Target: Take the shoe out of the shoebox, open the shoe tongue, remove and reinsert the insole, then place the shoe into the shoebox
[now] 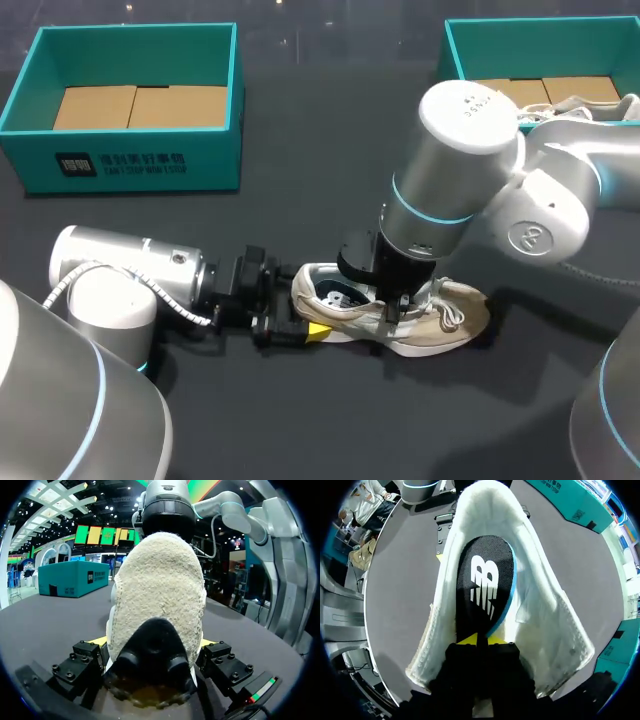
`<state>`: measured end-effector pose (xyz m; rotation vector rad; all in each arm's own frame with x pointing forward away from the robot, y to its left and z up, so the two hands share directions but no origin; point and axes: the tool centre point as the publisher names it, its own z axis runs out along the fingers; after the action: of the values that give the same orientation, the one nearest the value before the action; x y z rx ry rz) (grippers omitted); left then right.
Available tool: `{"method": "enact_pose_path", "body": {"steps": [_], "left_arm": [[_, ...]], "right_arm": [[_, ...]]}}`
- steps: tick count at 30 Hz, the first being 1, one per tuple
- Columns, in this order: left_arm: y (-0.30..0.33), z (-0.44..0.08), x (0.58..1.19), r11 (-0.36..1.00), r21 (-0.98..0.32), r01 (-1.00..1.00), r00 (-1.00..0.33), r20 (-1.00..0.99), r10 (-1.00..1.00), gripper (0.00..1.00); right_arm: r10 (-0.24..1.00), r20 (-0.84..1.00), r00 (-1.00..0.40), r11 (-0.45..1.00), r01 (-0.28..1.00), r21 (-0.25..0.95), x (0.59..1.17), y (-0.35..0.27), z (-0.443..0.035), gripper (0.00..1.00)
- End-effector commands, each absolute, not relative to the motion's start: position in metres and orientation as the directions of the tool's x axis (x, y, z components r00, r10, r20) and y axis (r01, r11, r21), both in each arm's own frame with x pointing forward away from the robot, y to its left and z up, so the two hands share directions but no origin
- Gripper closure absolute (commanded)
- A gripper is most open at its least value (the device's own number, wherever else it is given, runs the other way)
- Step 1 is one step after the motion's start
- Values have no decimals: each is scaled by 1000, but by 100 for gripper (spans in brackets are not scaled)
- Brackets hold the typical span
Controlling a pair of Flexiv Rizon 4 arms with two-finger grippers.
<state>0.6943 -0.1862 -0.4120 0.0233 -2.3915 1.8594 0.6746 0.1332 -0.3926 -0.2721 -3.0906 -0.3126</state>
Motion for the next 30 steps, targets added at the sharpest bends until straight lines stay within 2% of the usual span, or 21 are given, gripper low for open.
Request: {"method": "enact_pose_path", "body": {"steps": [1, 12, 14, 30], "left_arm": [[-185, -415, 694, 250, -965, -82, -994, 99, 53, 100], [-185, -415, 694, 250, -965, -82, -994, 99, 53, 100], [-185, -415, 694, 250, -965, -82, -994, 99, 53, 100], [-185, -415, 694, 250, -965, -82, -994, 99, 53, 100]], "right_arm": [[146, 19, -989, 925, 143, 352, 663, 108, -377, 100], [43, -32, -999, 833, 18, 553, 676, 88, -364, 100], [42, -27, -999, 835, 21, 549, 679, 86, -364, 100], [-237, -28, -971, 858, -223, 463, 701, 160, -326, 100]]}}
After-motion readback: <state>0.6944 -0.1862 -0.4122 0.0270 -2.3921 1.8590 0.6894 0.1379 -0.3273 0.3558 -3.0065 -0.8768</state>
